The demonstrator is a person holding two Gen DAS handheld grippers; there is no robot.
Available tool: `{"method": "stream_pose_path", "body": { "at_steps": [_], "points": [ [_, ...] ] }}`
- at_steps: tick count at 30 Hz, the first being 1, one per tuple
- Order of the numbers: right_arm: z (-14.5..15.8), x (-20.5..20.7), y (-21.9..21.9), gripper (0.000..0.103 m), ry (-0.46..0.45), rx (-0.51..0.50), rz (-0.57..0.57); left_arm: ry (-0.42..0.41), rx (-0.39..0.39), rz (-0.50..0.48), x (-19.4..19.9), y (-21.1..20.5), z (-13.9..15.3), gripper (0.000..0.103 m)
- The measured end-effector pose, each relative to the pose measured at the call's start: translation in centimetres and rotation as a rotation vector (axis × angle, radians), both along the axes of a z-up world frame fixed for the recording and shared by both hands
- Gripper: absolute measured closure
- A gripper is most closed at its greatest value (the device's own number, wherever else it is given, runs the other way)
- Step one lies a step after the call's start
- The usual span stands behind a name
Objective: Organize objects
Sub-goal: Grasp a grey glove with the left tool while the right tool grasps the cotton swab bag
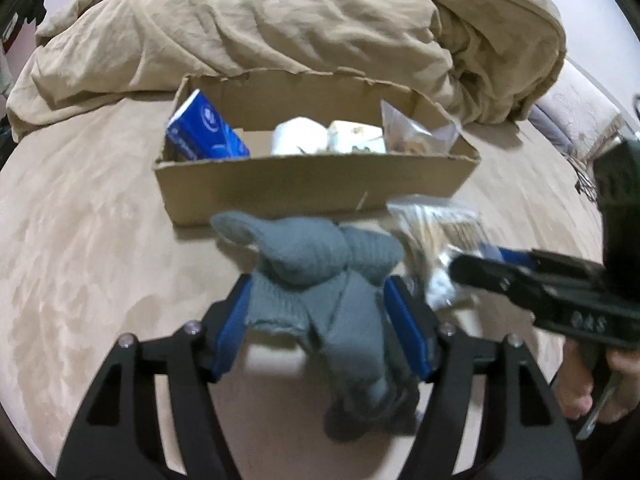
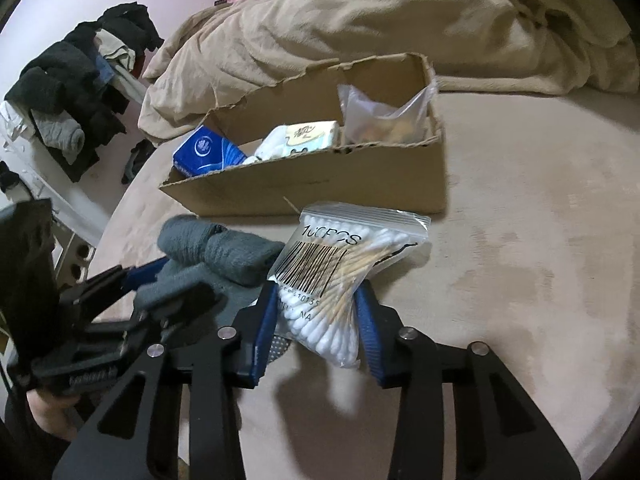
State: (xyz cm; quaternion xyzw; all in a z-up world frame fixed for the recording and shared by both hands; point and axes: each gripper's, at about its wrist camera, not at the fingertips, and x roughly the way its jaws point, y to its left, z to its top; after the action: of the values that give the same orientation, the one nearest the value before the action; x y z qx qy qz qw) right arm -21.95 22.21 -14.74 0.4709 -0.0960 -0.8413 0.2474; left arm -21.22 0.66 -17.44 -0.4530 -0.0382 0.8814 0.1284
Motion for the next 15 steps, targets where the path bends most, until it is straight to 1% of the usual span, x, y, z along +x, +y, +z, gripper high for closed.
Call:
{"method": "stream_pose_path", "body": {
  "at_steps": [2, 4, 5, 6, 7, 11, 13, 15],
  "points": [
    [0.2, 0.3, 0.2, 0.063, 0.004, 0.006, 0.0, -0.012, 0.011, 0.008, -0.7, 0.0, -0.5, 0.039],
    [0.2, 0.4, 0.3, 0.063, 0.003, 0.005, 0.001, -0.04, 0.044, 0.022, -1.2, -0.2, -1.2, 0.059],
    [0.3, 0.5, 0.4, 0.063, 0.004, 0.008, 0.001, -0.045, 0.064, 0.031, -1.2, -0.4, -1.3, 0.062],
    [0.4, 0.6, 0.5, 0.063, 0.005, 0.008, -0.001, -0.039, 0.062, 0.04, -1.0, -0.5, -1.2, 0.065],
    [0.5, 0.7, 0.7, 0.063, 0.007, 0.007, -0.004, -0.026, 0.058, 0.041, -0.6, -0.5, -0.9, 0.071],
    [1.2, 1.4, 1.3, 0.063, 0.023, 0.005, -0.014, 0.008, 0.069, 0.046, 0.8, -1.0, 0.5, 0.075],
    [1.8, 1.8, 1.4, 0.063, 0.035, 0.004, -0.017, 0.021, 0.084, 0.057, 1.3, -1.5, 1.3, 0.077],
    [2.6, 2.3, 1.6, 0.063, 0.05, 0.003, -0.017, 0.038, 0.105, 0.069, 2.2, -2.1, 2.5, 0.077]
  ]
}}
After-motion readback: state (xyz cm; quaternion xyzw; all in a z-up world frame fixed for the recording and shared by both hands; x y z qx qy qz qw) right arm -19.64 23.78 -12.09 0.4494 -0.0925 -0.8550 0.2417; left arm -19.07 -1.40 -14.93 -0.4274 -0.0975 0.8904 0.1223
